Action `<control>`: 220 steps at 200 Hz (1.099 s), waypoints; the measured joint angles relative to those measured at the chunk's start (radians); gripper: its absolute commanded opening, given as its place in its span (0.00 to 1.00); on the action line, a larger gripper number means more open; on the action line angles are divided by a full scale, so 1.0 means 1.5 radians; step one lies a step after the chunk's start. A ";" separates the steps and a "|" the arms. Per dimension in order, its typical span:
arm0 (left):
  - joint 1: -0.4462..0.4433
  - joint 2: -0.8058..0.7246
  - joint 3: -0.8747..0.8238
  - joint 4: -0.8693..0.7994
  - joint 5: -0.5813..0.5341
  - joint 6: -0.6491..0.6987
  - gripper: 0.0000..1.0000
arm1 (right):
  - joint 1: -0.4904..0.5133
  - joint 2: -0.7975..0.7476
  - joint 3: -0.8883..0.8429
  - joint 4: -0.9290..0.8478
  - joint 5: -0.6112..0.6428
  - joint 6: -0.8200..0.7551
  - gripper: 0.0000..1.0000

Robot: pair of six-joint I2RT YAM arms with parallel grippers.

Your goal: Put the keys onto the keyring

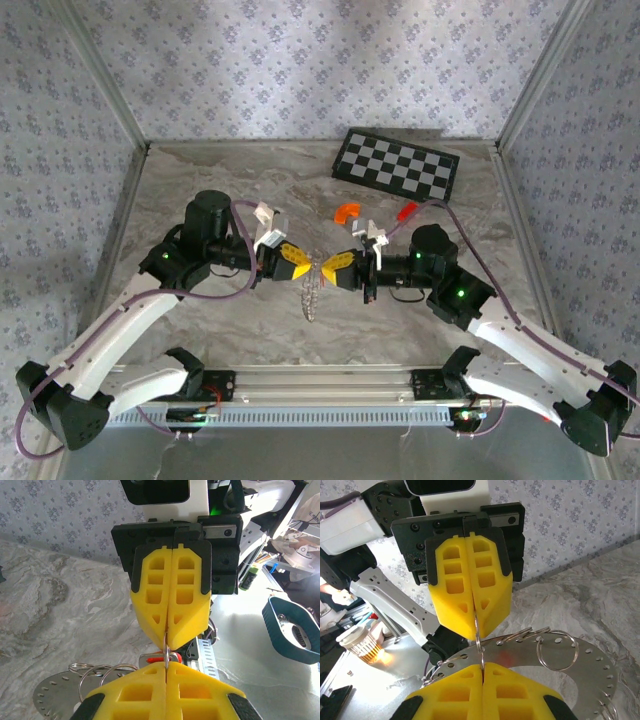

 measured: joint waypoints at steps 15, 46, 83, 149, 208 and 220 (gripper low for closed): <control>0.000 0.000 0.000 0.000 0.000 0.000 0.00 | -0.002 0.000 0.000 0.000 0.000 0.000 0.00; 0.000 0.000 0.000 0.000 0.000 0.000 0.00 | -0.002 0.000 0.000 0.000 0.000 0.000 0.00; 0.000 0.000 0.000 0.000 0.000 0.000 0.00 | -0.002 0.000 0.000 0.000 0.000 0.000 0.00; 0.000 0.000 0.000 0.000 0.000 0.000 0.00 | -0.001 0.000 0.000 0.000 -0.003 0.000 0.00; 0.000 0.000 0.000 0.000 0.000 0.000 0.00 | -0.001 0.000 0.000 0.000 -0.008 0.000 0.00; 0.000 0.000 0.000 0.000 0.000 0.000 0.00 | -0.001 0.000 0.000 0.000 -0.008 0.000 0.00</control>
